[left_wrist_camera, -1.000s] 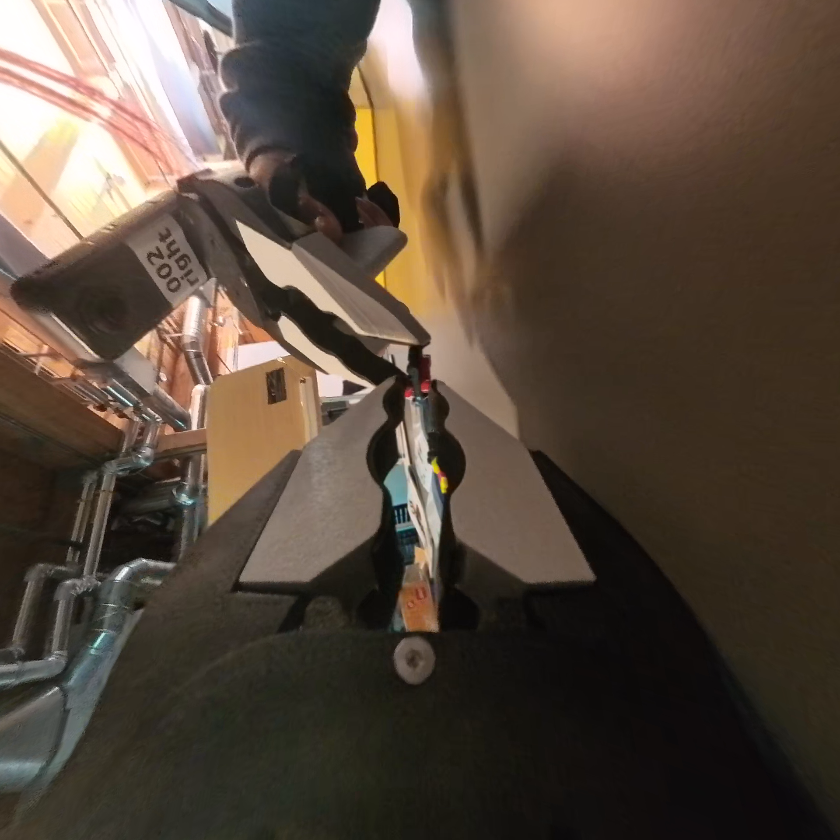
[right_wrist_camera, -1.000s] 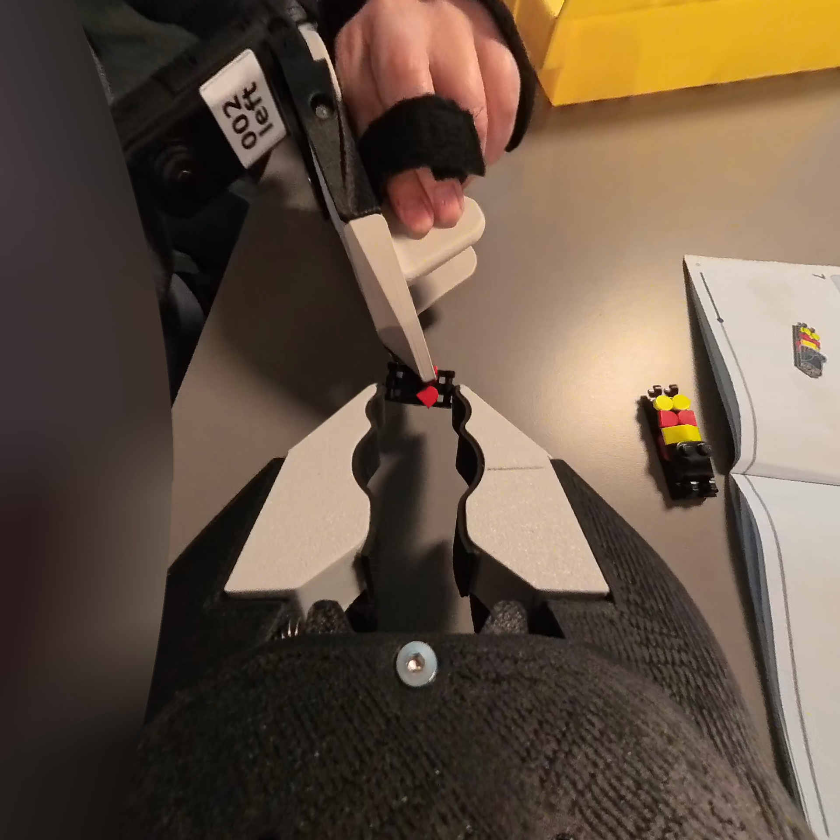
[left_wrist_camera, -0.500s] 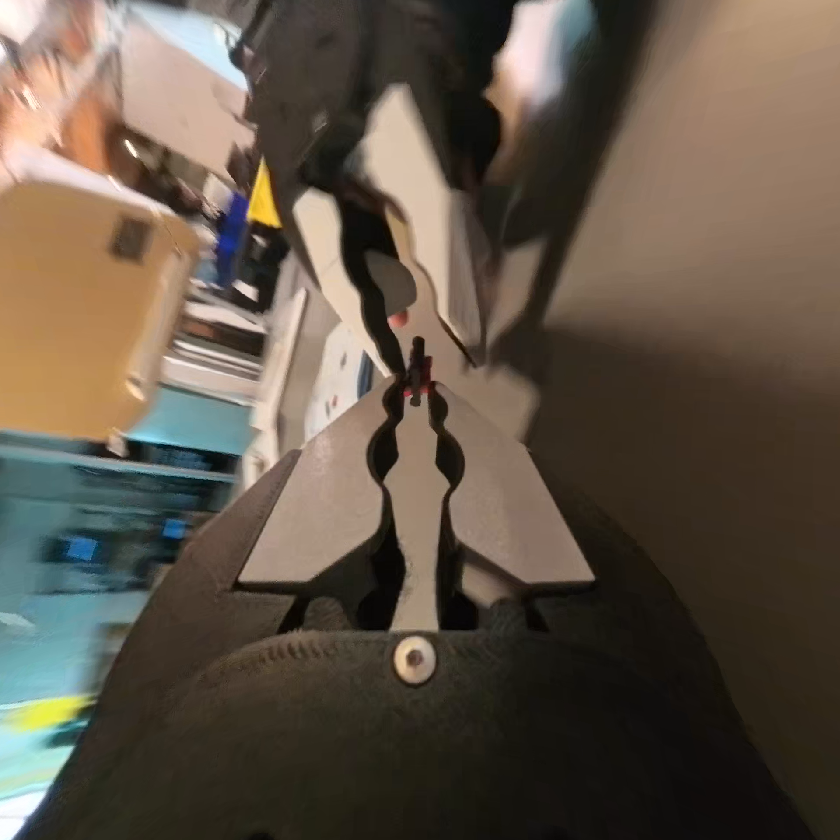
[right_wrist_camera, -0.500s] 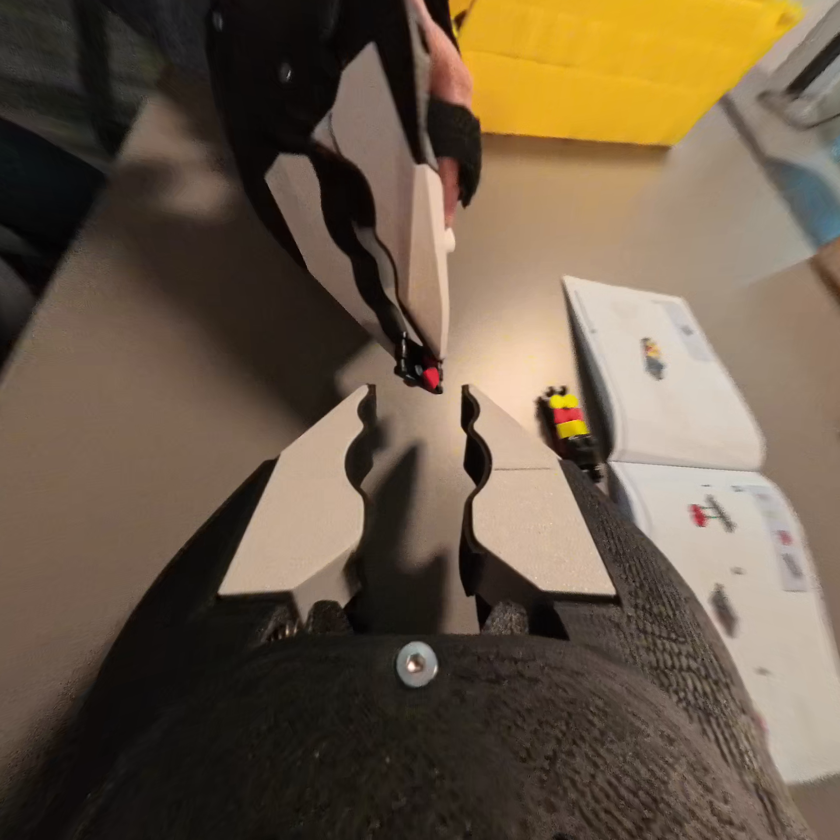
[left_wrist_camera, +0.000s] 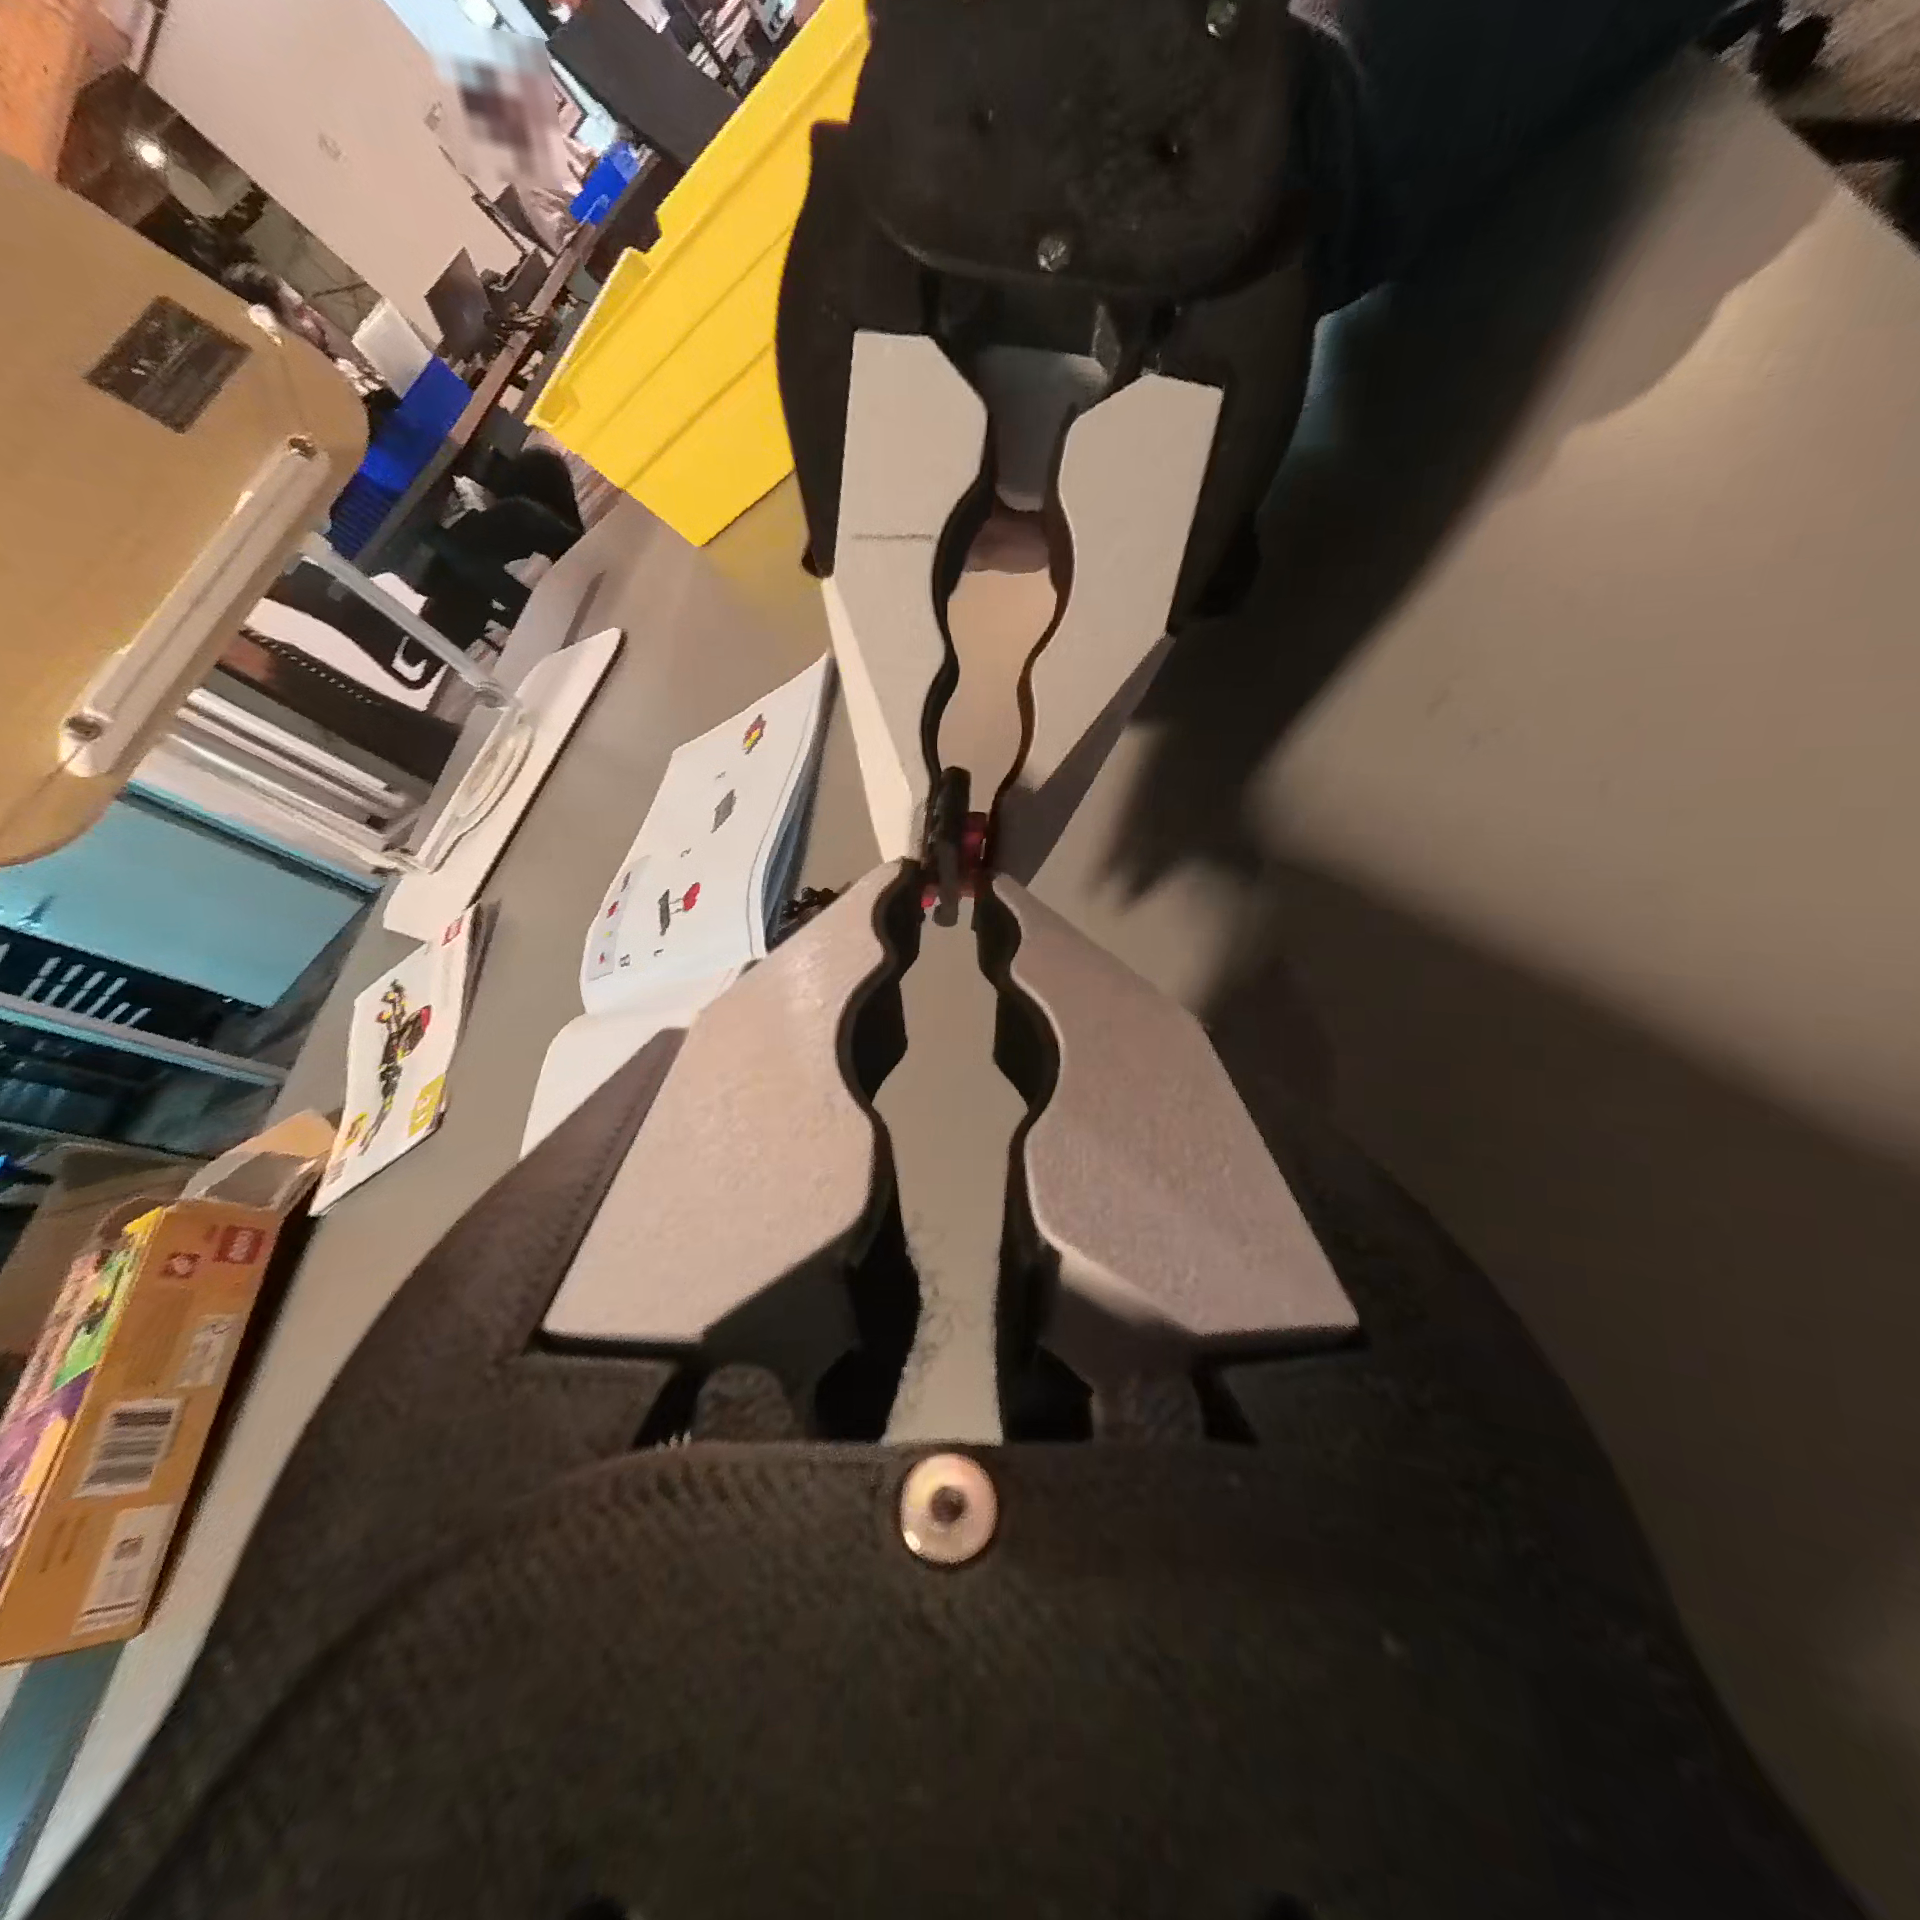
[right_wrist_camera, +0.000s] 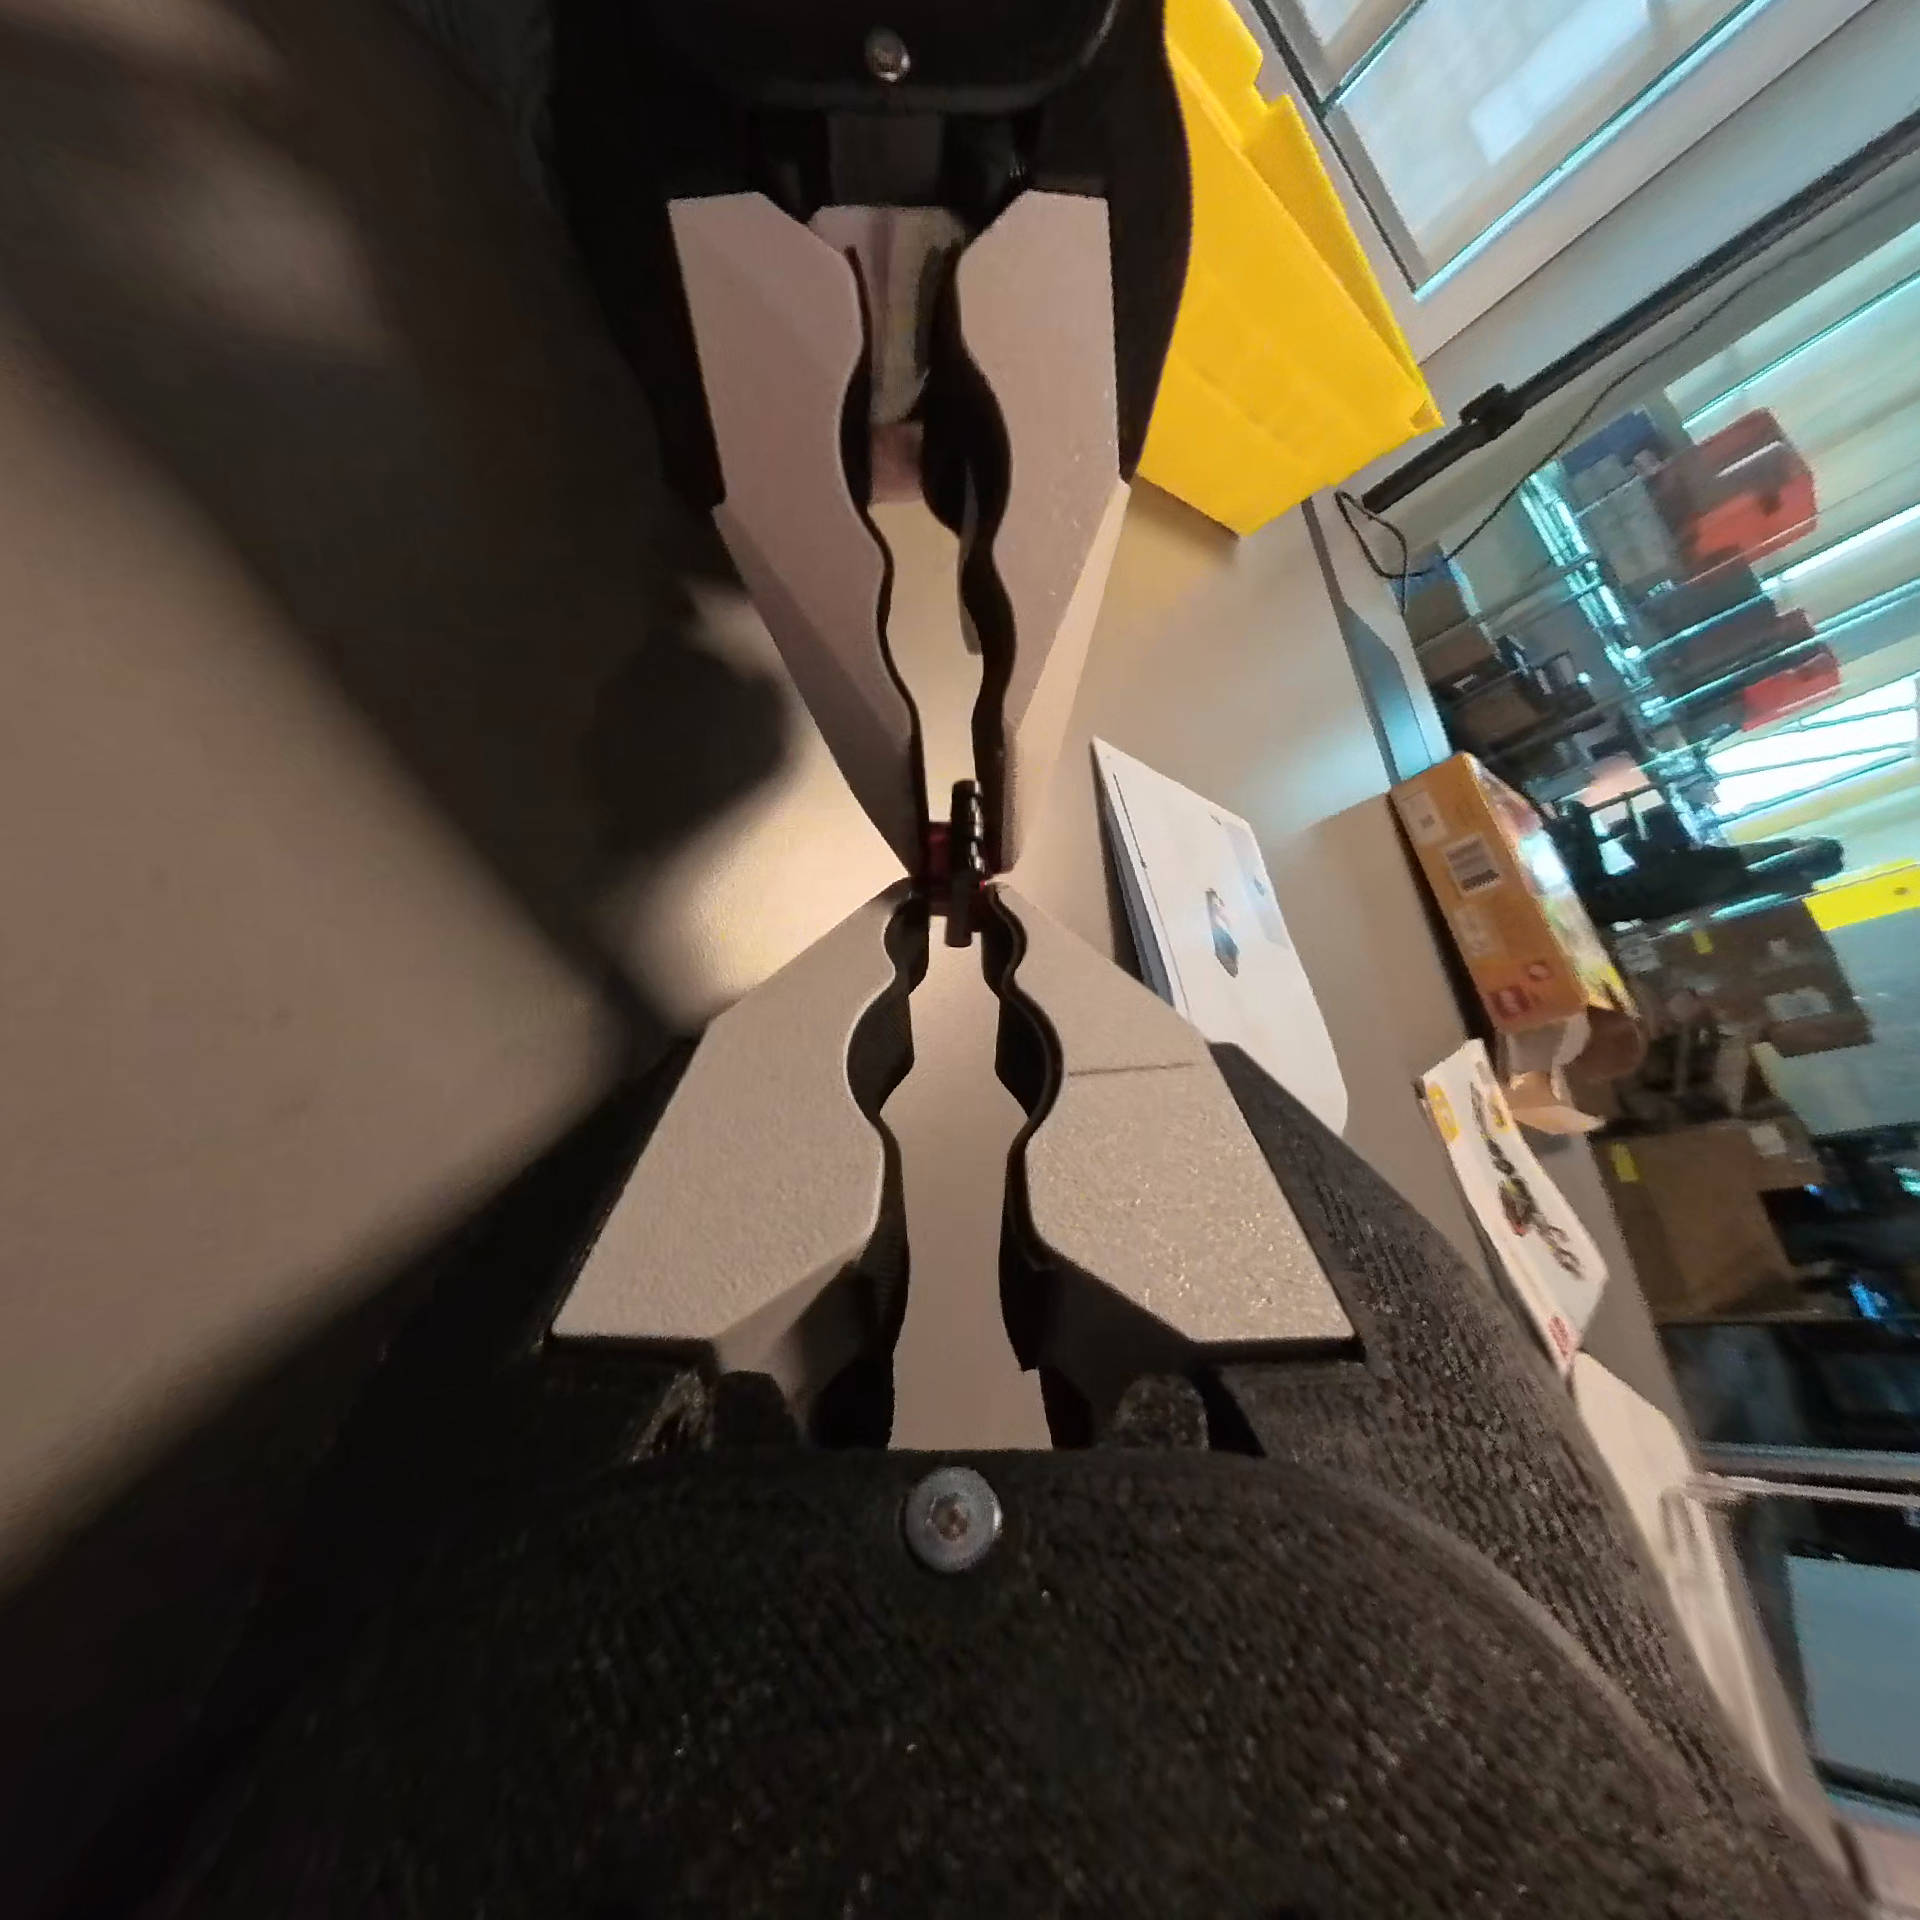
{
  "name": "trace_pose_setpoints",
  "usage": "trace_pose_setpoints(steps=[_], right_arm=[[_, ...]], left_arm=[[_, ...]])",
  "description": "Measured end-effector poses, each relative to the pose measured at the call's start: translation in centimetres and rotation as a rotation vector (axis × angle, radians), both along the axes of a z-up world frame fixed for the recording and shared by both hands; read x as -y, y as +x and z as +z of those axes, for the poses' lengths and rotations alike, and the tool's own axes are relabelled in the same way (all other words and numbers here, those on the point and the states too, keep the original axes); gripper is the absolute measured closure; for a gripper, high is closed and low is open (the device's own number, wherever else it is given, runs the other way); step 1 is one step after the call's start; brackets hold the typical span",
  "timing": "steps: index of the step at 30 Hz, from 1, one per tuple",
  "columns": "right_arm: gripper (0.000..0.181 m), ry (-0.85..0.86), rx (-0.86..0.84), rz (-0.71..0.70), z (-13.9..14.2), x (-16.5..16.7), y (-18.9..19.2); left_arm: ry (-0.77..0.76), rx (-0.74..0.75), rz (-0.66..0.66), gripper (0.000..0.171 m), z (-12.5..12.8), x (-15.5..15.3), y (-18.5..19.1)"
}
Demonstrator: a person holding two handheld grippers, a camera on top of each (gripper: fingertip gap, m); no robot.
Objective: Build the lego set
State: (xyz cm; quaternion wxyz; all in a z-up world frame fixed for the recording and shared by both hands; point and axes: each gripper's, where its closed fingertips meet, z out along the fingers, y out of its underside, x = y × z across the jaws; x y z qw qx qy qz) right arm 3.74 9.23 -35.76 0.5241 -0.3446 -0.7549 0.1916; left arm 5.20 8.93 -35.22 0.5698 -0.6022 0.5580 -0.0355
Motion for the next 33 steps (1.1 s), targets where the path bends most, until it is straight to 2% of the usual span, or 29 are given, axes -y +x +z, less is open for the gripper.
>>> trace_pose_setpoints(steps=[4, 10, 18, 27, 33], right_arm=[[0.174, 0.070, -0.017, -0.011, 0.0, 0.1, -0.2], [0.174, 0.046, -0.067, 0.028, 0.7, 0.8, -0.2], [0.174, 0.084, -0.021, 0.161, -0.8, 3.1, -0.2], [0.173, 0.004, -0.050, 0.126, -0.3, 2.4, -0.4], [0.163, -0.018, -0.066, 0.069, 0.0, 1.5, -0.6]], left_arm=[[-0.015, 0.003, -0.014, 0.162, -0.1, 0.1, -0.3], [0.061, -0.020, -0.052, 0.162, 0.6, 0.7, -0.3], [0.019, -0.149, -0.203, 0.162, -0.8, 2.9, -0.3], [0.023, -0.143, -0.140, 0.163, -0.4, 2.2, -0.5], [-0.002, -0.095, -0.114, 0.163, -0.3, 1.7, -0.6]])
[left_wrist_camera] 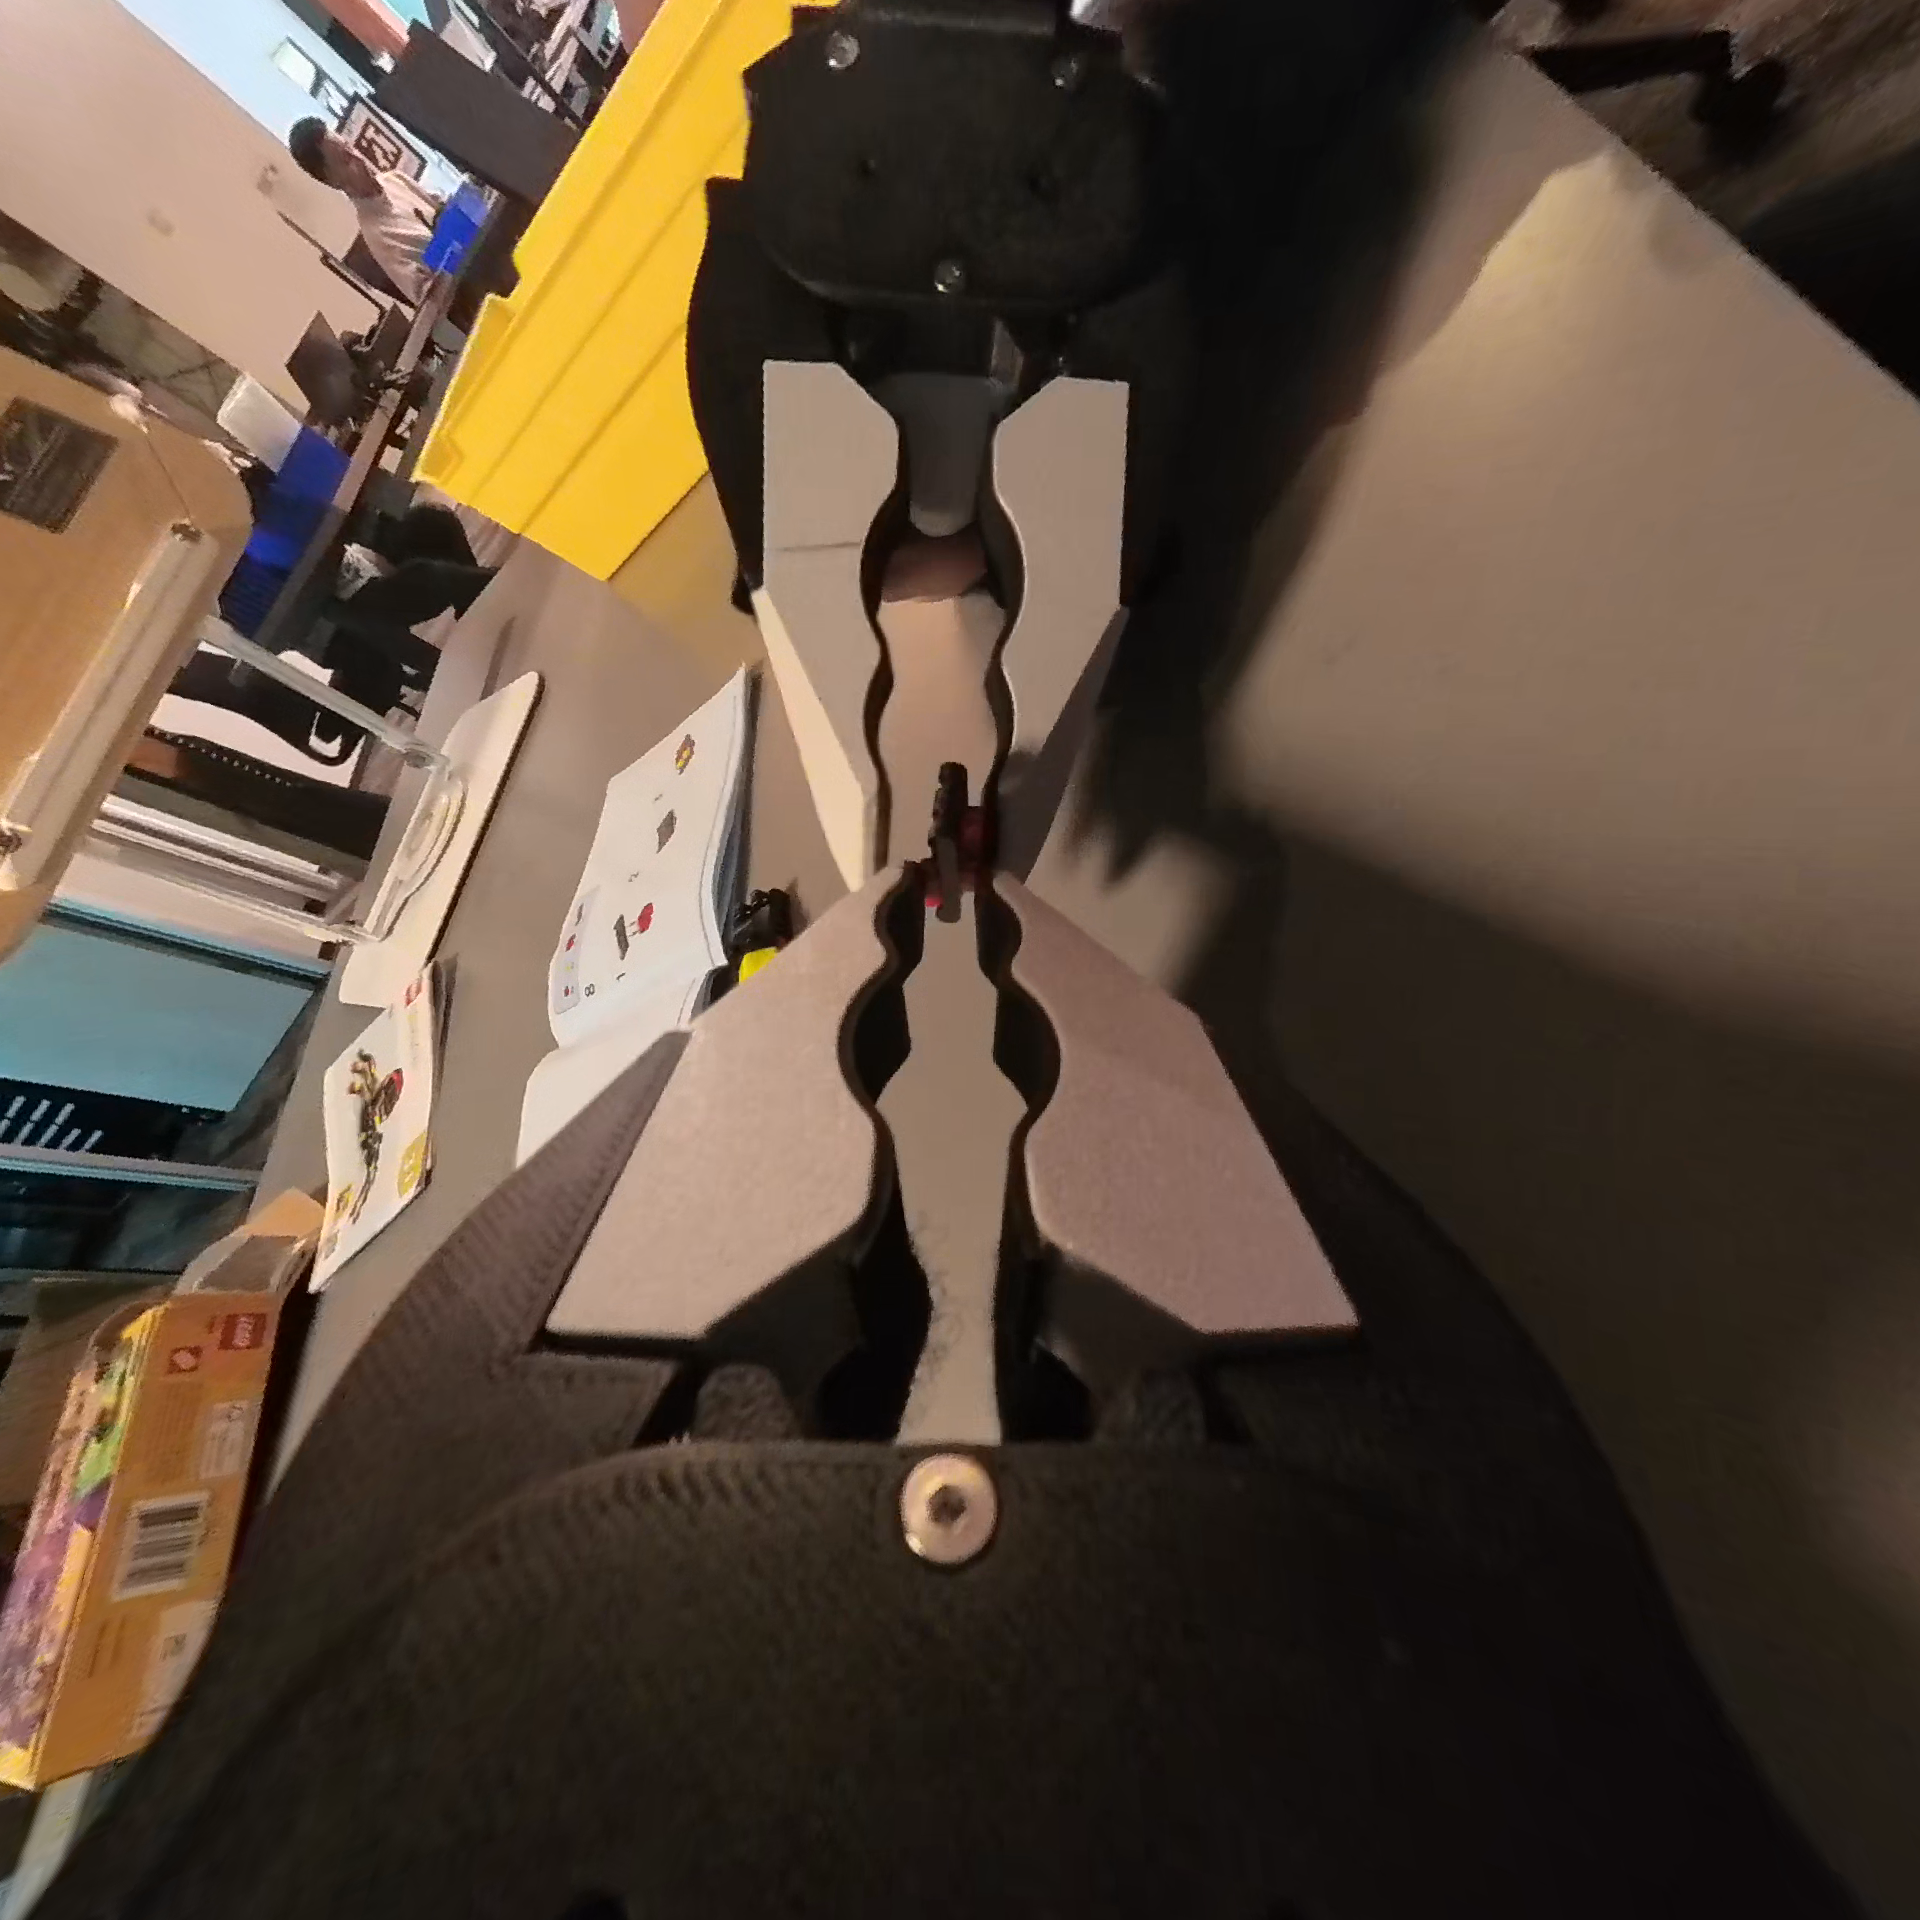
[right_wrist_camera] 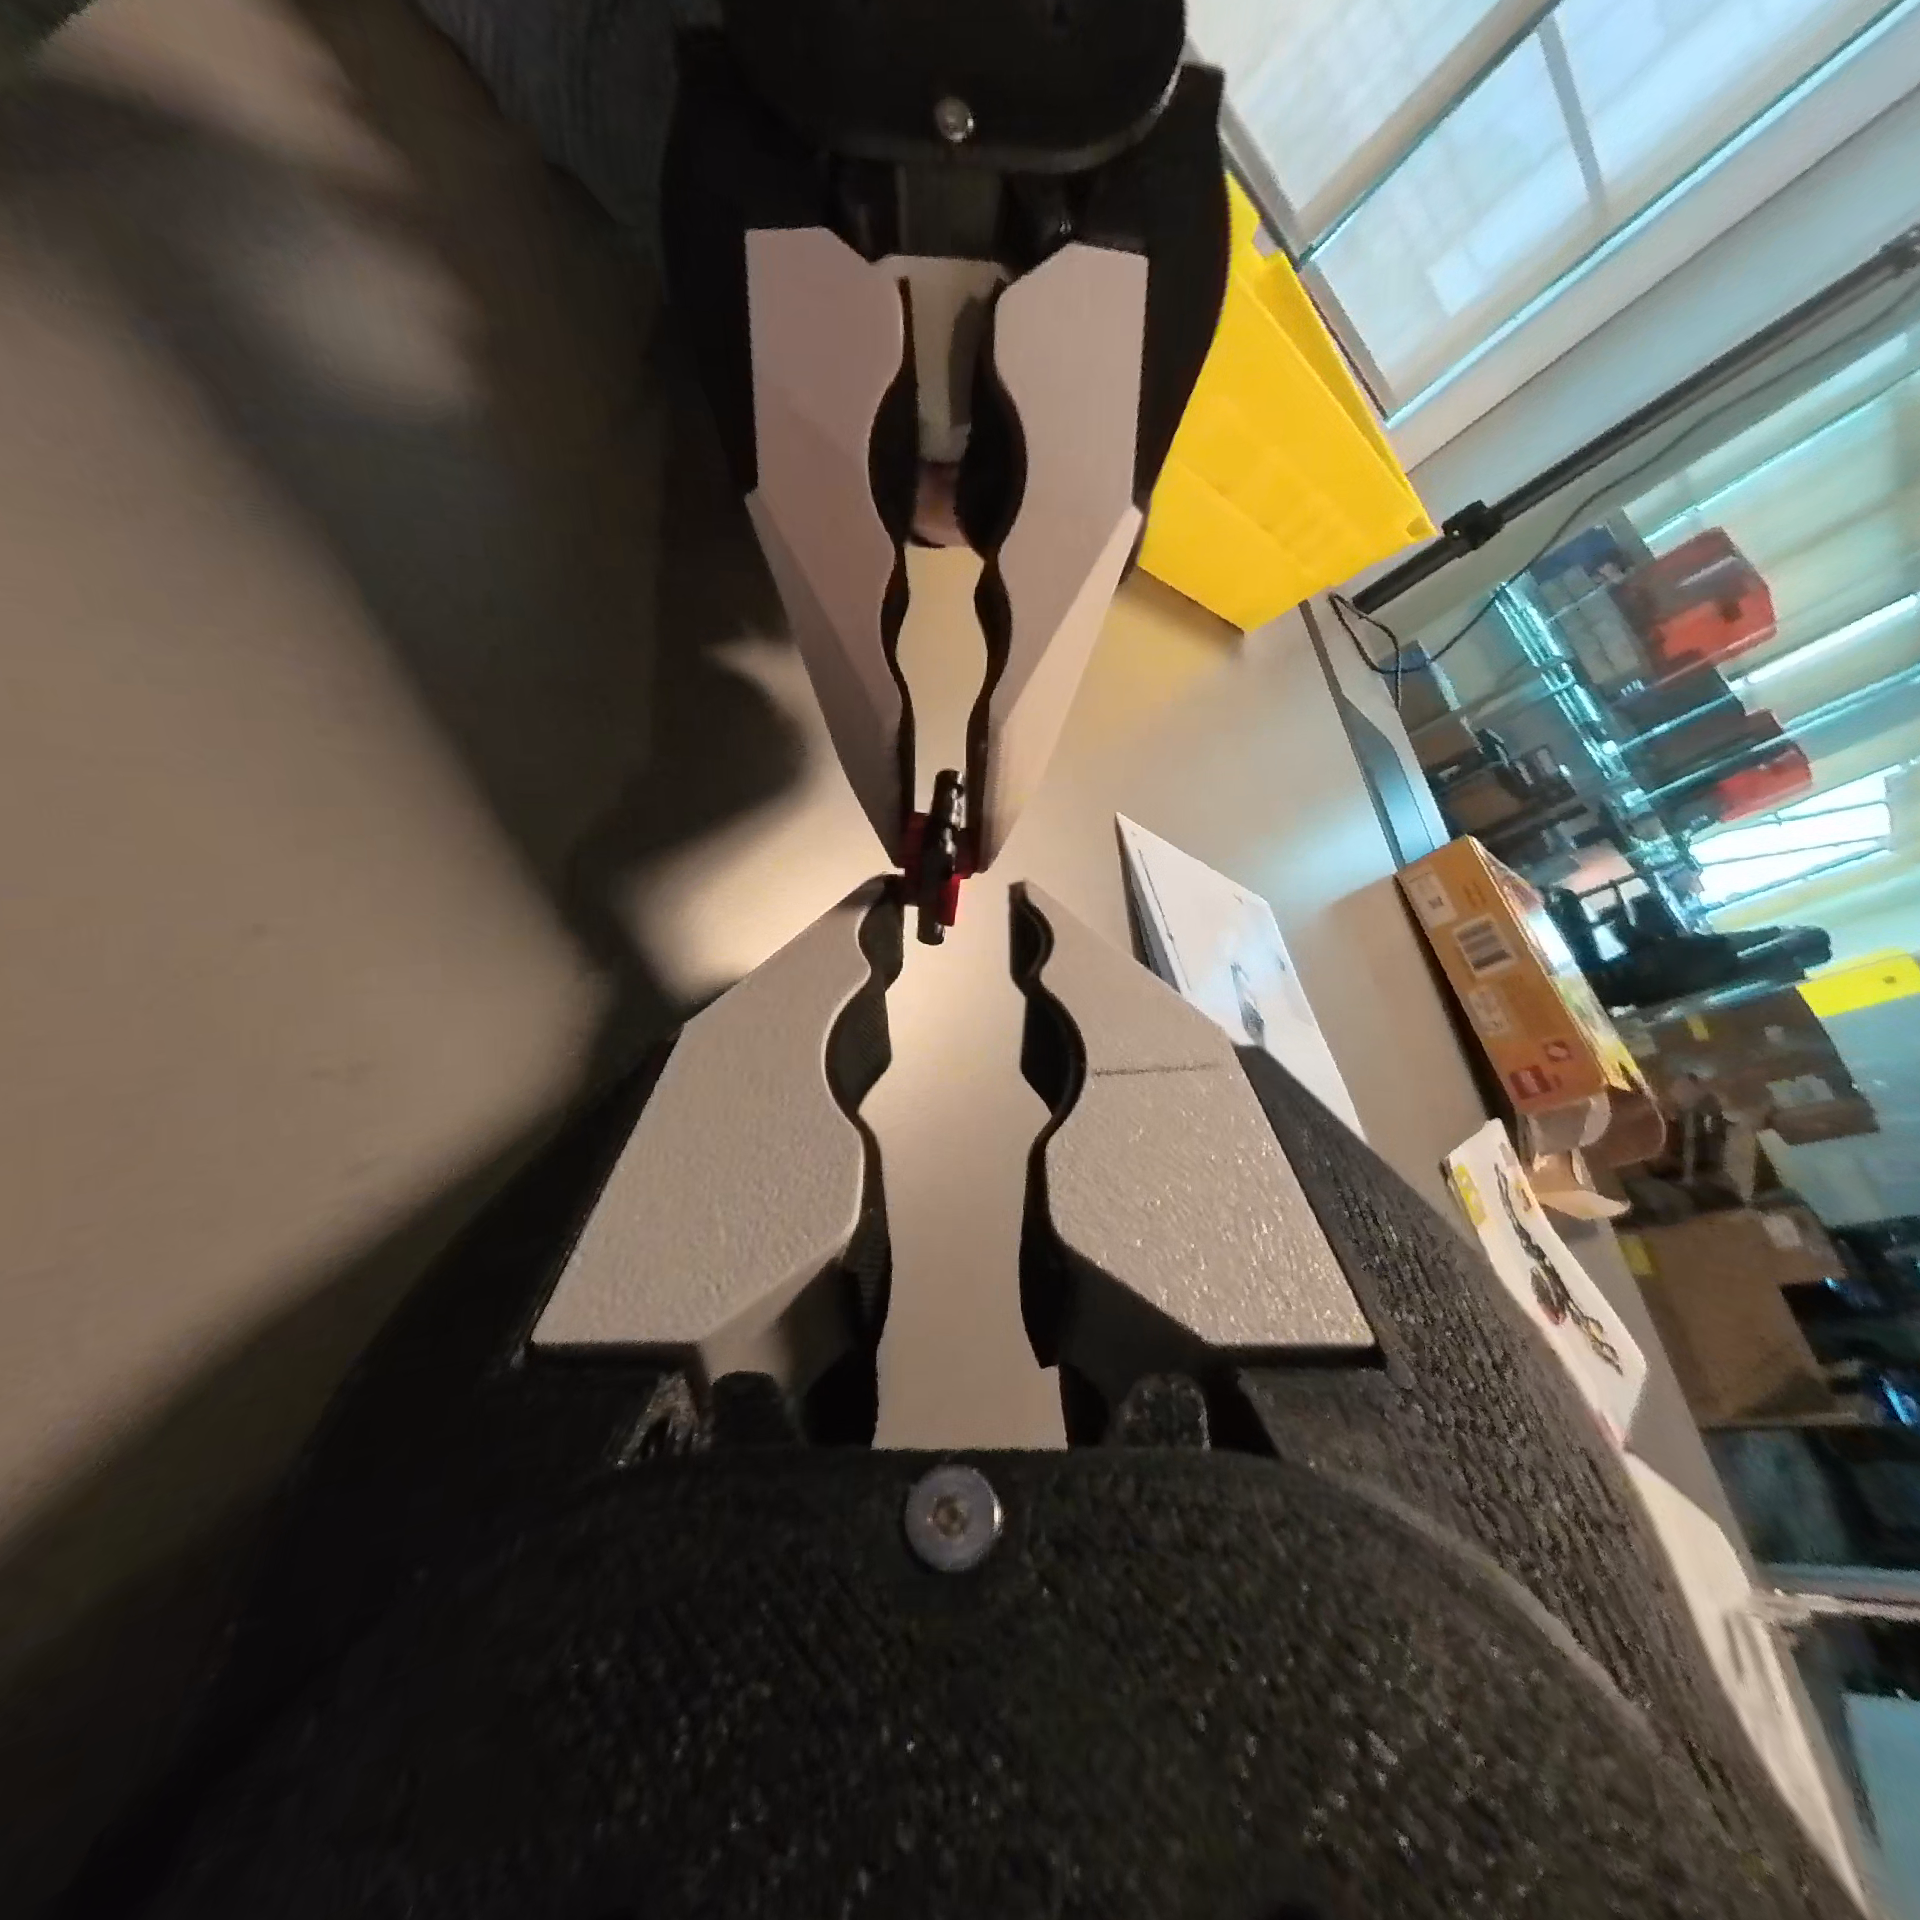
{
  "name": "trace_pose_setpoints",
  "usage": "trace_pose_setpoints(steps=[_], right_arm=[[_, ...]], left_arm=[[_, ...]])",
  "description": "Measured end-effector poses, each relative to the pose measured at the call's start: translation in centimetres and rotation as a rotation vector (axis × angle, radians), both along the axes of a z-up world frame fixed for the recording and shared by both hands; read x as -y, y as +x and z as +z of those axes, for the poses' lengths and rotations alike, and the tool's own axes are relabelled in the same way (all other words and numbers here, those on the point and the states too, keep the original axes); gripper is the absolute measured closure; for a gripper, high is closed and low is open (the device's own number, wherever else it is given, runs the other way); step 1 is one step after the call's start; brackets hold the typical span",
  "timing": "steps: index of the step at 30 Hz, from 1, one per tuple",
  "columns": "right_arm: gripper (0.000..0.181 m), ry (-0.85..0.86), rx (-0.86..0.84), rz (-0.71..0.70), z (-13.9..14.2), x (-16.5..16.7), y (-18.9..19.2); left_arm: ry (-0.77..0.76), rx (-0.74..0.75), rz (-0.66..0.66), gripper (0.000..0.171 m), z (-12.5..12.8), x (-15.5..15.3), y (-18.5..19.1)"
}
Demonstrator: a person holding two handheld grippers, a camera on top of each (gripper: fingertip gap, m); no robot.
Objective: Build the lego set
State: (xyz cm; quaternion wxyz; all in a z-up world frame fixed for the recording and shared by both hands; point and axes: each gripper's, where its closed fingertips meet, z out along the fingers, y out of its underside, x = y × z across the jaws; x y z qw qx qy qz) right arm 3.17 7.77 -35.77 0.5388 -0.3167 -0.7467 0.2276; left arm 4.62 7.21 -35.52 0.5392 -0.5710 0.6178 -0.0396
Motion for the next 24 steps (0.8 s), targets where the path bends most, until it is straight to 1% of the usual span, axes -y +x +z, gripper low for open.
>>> trace_pose_setpoints(steps=[3, 11, 14, 18, 24], right_arm=[[0.163, -0.031, 0.002, -0.019, 0.1, -0.4, 0.0], [0.168, -0.099, -0.001, 0.021, 0.6, -0.1, 0.5], [0.173, -0.104, -0.007, 0.038, 0.7, 0.1, 0.7], [0.174, -0.065, -0.012, 0.069, 0.6, 0.6, 0.8], [0.174, 0.055, 0.009, 0.151, -0.5, 2.3, 0.9]], left_arm=[[-0.014, 0.034, 0.021, 0.163, 0.2, -0.3, -0.1], [-0.057, 0.061, 0.066, 0.162, 0.0, -0.9, -0.3], [-0.087, 0.090, 0.069, 0.163, 0.2, -0.9, -0.4], [-0.099, 0.088, 0.030, 0.162, 0.0, -0.4, -0.2], [-0.088, 0.010, -0.091, 0.161, -1.1, 1.4, -0.1]])
